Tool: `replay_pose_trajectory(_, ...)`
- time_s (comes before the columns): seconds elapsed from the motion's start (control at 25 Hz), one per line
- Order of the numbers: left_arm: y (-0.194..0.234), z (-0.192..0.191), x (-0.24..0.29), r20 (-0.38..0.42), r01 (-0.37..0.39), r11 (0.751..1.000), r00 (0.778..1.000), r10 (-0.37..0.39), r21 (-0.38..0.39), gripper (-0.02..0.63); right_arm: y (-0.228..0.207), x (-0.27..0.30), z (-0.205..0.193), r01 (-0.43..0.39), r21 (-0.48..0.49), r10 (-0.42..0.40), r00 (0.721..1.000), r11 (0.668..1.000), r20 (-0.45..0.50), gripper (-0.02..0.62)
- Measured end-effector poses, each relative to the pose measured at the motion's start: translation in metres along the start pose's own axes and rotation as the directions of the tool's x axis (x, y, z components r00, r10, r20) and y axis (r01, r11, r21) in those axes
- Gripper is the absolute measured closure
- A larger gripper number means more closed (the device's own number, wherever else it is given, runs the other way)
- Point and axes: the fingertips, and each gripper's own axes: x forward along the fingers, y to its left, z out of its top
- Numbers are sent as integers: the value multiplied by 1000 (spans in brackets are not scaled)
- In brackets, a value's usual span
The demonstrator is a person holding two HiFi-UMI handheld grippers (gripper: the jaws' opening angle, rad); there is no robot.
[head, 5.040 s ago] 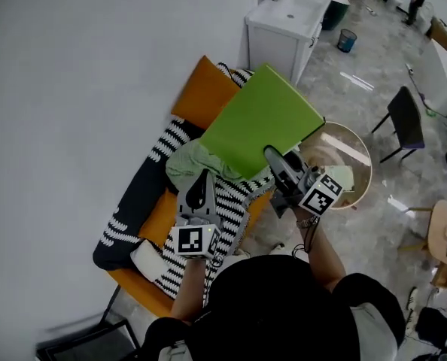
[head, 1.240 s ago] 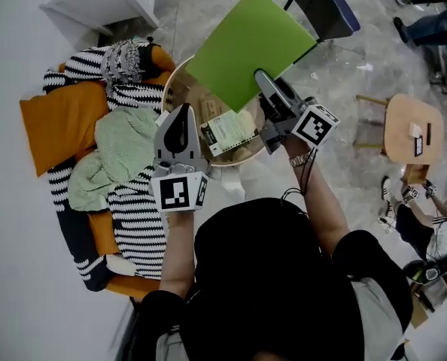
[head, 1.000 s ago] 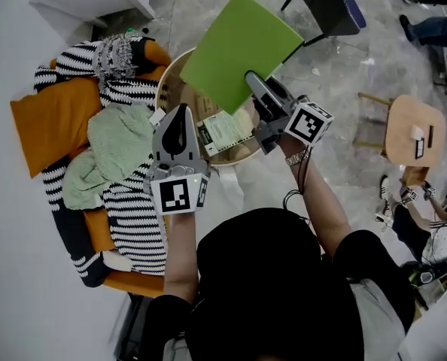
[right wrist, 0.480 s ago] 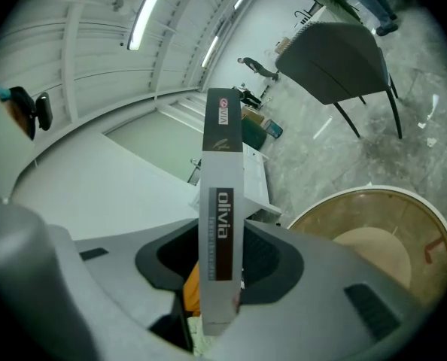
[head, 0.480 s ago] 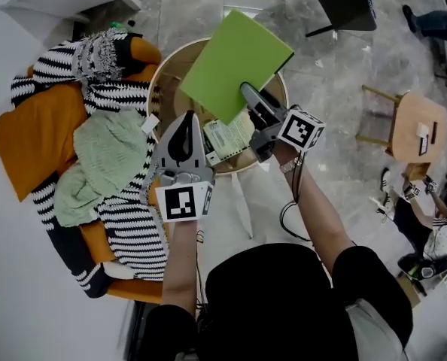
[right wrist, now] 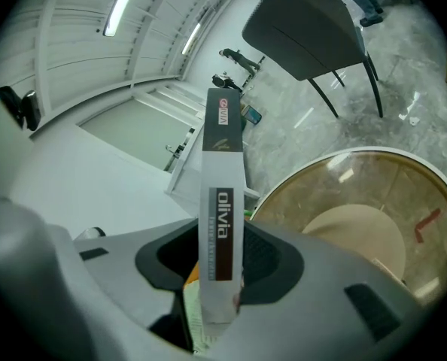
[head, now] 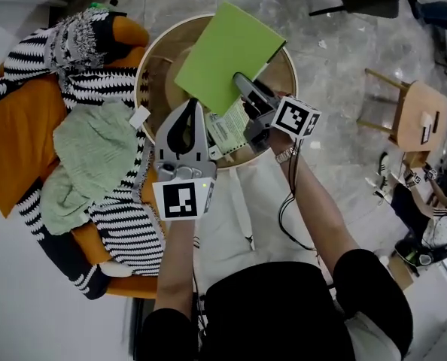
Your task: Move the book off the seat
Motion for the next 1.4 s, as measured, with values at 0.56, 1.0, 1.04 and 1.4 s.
replay_pose_trajectory(0.56, 56, -74, 16, -11, -5, 999, 1000, 4, -48, 597, -79, 78, -62, 81, -34, -84, 987, 996, -134, 448)
replay_pose_trajectory(1.0, 66, -109, 24, -35, 7, 999, 999, -9, -46, 595, -106, 101, -80, 102, -43, -108, 975, 994, -196, 448)
replay_pose_trajectory(1.04, 66, -110, 24, -35, 8, 999, 999, -10, -44, 597, -107, 103, -81, 106, -46, -113, 973, 993, -202, 448)
replay_pose_trajectory(1.4, 67, -126, 26, -72, 8, 999, 997, -12, -51, 595, -120, 116, -83, 127, -29, -130, 964, 992, -233, 448)
